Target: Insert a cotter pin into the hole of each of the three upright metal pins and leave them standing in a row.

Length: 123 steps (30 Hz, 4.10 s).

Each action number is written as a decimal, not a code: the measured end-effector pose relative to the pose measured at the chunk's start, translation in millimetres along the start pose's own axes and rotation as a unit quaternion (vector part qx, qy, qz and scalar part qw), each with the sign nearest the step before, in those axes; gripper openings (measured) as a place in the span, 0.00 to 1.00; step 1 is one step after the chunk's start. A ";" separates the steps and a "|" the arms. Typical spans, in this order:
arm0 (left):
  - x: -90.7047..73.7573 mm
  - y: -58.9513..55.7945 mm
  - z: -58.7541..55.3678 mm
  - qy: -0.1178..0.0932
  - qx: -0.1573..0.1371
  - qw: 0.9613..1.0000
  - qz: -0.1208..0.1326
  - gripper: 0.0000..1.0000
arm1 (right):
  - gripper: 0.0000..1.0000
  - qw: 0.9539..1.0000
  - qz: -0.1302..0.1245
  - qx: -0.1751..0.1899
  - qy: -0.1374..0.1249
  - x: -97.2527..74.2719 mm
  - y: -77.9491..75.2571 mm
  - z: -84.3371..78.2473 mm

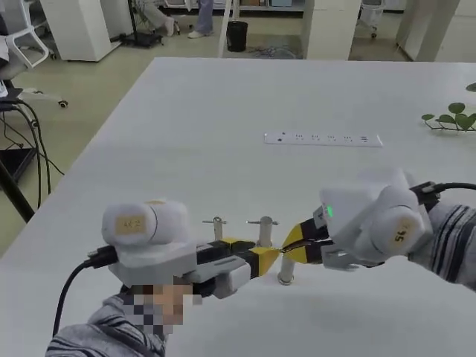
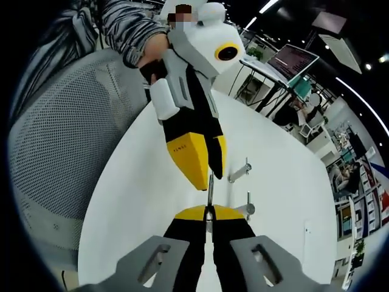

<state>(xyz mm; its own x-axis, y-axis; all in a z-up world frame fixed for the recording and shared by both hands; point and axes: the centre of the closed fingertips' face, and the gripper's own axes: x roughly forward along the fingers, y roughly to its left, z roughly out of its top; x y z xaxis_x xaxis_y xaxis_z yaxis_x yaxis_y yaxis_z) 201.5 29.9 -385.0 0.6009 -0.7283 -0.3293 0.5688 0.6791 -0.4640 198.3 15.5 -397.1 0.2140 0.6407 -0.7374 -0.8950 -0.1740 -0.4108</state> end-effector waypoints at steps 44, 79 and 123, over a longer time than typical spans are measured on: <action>-14.1 -33.0 -13.7 0.025 0.248 0.965 -0.082 0.00 | 0.00 0.997 0.069 0.042 -0.016 -7.7 24.9 5.7; 21.4 -17.4 -15.7 0.027 0.269 0.963 -0.016 0.27 | 0.00 0.999 0.021 0.031 0.004 -26.3 7.7 -31.8; 76.9 27.7 -52.6 0.080 0.158 0.980 0.088 0.14 | 0.00 0.998 0.036 0.047 0.033 2.6 3.9 -96.3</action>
<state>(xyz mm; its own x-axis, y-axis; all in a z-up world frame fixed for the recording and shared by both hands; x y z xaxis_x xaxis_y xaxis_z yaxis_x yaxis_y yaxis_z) 233.9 -12.1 -466.5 0.6245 -0.5846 -0.5179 0.6246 0.7719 -0.1181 233.1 -55.5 -452.3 0.1701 0.5772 -0.7987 -0.9410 -0.1456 -0.3056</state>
